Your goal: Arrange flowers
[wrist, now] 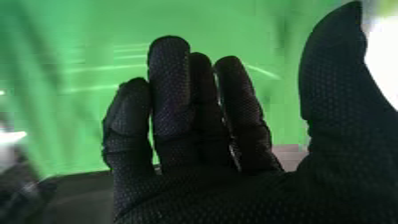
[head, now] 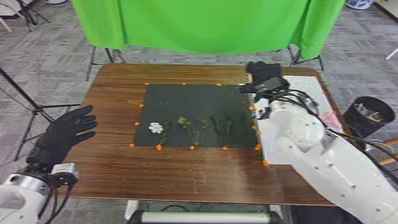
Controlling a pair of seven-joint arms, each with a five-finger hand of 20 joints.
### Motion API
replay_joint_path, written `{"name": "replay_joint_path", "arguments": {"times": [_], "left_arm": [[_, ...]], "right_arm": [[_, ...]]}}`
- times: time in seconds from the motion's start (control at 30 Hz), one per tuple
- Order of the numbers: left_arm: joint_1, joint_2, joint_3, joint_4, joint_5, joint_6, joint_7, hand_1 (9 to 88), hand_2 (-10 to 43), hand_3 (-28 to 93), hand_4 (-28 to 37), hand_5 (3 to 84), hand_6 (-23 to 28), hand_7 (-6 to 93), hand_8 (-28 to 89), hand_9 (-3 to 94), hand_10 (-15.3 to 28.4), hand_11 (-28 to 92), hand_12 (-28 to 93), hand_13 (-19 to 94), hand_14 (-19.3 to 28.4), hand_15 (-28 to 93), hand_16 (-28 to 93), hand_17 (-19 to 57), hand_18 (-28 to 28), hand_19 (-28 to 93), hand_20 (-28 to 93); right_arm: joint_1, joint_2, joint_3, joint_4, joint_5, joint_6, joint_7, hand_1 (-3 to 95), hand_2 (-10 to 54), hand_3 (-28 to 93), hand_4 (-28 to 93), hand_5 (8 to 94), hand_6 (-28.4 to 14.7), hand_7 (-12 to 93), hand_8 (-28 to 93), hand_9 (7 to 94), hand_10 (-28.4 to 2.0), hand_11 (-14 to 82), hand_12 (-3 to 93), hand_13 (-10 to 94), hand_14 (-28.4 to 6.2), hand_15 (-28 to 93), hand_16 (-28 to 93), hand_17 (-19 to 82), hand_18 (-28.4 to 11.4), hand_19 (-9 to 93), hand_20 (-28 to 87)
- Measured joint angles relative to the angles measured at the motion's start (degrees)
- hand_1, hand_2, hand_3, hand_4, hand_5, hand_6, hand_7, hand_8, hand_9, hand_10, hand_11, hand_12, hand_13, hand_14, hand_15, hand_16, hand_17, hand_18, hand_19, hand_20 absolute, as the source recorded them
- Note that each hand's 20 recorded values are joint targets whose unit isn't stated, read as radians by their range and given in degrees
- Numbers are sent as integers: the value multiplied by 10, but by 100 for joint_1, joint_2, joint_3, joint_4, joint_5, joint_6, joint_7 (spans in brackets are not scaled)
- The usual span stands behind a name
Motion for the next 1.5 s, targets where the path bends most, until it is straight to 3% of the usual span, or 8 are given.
{"name": "replay_joint_path", "arguments": {"times": [0.4, 0.6, 0.9, 1.0, 1.07, 1.13, 1.23, 1.5], "left_arm": [[67, -77, 0, -21, 0, 14, 0, 281, -79, 690, -241, 289, 37, 249, -128, 244, 122, 310, 155, 168, 132, 385, -5, -76, 215, 487, 103], [69, -87, 9, -21, 0, 12, 3, 279, -80, 692, -241, 288, 37, 249, -128, 244, 122, 309, 155, 168, 132, 384, -5, -76, 215, 486, 103], [103, -99, 1, -22, 0, 14, 11, 280, -79, 690, -243, 288, 36, 250, -128, 244, 123, 310, 156, 169, 132, 384, -5, -76, 215, 486, 104], [106, -106, 1, -22, 0, 14, 11, 280, -79, 691, -242, 288, 36, 250, -128, 244, 122, 310, 156, 169, 132, 384, -5, -76, 215, 486, 104], [106, -109, 4, -23, 0, 14, 11, 279, -79, 691, -242, 288, 37, 249, -128, 244, 122, 310, 155, 169, 132, 383, -4, -76, 215, 486, 104], [106, -111, 7, -24, 0, 14, 11, 280, -79, 691, -242, 288, 36, 250, -128, 244, 122, 310, 155, 168, 133, 383, -4, -76, 215, 486, 104], [106, -112, 7, -25, 0, 14, 11, 280, -79, 691, -243, 288, 37, 250, -128, 244, 123, 310, 155, 168, 133, 382, -4, -76, 215, 486, 103], [135, -123, -9, -43, -2, 33, 12, 281, -78, 691, -242, 289, 37, 249, -128, 244, 122, 309, 156, 169, 133, 383, -4, -76, 215, 486, 103]], "right_arm": [[-1893, 935, 1869, -540, 92, -762, 464, 282, -95, 854, -283, 377, -40, 424, -191, 417, -135, 396, 223, 467, -96, 683, 148, 248, -200, 849, 399], [-2429, 966, 2237, -683, 263, -978, 395, 269, -95, 852, -283, 396, -34, 437, -195, 435, -136, 413, 227, 471, -100, 683, 151, 237, -203, 841, 406], [-2651, 985, 2293, -689, 305, -1076, 322, 292, -95, 857, -283, 459, -11, 455, -203, 523, -102, 446, 225, 540, -87, 678, 161, 258, -200, 846, 414], [-2532, 1023, 2083, -554, 272, -986, 312, 337, -95, 858, -282, 500, 4, 469, -162, 573, -96, 440, 237, 583, -76, 665, 180, 277, -193, 855, 410], [-2397, 1072, 1826, -387, 196, -735, 318, 384, -95, 836, -282, 522, 10, 497, -63, 618, -85, 384, 304, 614, -68, 659, 198, 292, -188, 866, 403], [-2270, 1109, 1586, -219, 65, -437, 329, 429, -95, 810, -282, 537, 12, 543, -49, 679, -71, 297, 397, 640, -60, 646, 251, 306, -187, 877, 395], [-2178, 1126, 1432, -94, -116, -205, 336, 481, -95, 820, -281, 630, 25, 550, -21, 787, -62, 254, 460, 709, -43, 609, 310, 342, -191, 898, 389], [-2023, 1144, 1293, -9, -249, 215, 297, 501, -95, 827, -282, 697, 25, 520, -11, 840, -48, 255, 483, 772, -35, 615, 309, 385, -192, 925, 390]]}}
